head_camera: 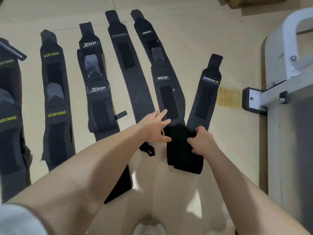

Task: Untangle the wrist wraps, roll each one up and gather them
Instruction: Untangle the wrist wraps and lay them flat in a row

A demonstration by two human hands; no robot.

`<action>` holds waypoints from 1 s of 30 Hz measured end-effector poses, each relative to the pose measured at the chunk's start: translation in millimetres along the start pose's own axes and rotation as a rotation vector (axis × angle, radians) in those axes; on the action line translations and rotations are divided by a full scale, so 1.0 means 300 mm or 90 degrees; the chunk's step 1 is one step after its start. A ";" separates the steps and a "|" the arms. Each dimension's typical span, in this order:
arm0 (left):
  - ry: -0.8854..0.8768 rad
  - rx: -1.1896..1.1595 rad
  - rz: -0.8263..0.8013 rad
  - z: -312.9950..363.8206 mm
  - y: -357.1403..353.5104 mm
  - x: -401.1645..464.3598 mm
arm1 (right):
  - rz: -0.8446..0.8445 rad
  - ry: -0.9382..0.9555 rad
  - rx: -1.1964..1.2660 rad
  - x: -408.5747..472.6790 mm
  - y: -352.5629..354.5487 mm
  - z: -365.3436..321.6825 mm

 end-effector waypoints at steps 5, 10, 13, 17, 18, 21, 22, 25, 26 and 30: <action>-0.080 -0.014 0.142 -0.066 -0.056 -0.148 | 0.120 0.319 -0.072 -0.148 -0.113 -0.210; -0.004 -0.027 0.215 -0.329 -0.072 -0.462 | -0.026 0.470 0.018 -0.336 -0.334 -0.471; 0.116 -0.046 0.243 -0.578 -0.115 -0.706 | -0.094 0.516 -0.030 -0.445 -0.492 -0.637; 0.255 -0.084 0.268 -0.857 -0.199 -1.043 | -0.177 0.558 -0.117 -0.613 -0.730 -0.861; 0.277 -0.081 0.271 -0.911 -0.228 -1.123 | -0.195 0.581 -0.136 -0.661 -0.798 -0.915; 0.340 -0.078 0.234 -1.055 -0.366 -1.333 | -0.250 0.640 -0.217 -0.799 -1.021 -1.050; 0.361 -0.080 0.211 -1.099 -0.424 -1.390 | -0.268 0.657 -0.251 -0.841 -1.097 -1.087; 0.436 -0.131 0.182 -1.232 -0.624 -1.536 | -0.299 0.677 -0.342 -0.954 -1.310 -1.171; 0.473 -0.178 0.186 -1.270 -0.688 -1.574 | -0.308 0.666 -0.358 -0.979 -1.373 -1.187; 0.595 -0.394 0.206 -1.389 -0.919 -1.662 | -0.313 0.573 -0.328 -1.006 -1.581 -1.195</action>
Point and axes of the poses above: each hand's wrist, its own x-axis towards the middle knuckle, its own y-axis out of the back of the hand, z = x × y, the point moved 4 cm from there along x, towards the middle knuckle, and after that the axes turned 7 degrees about -z, right-handed, at the moved point
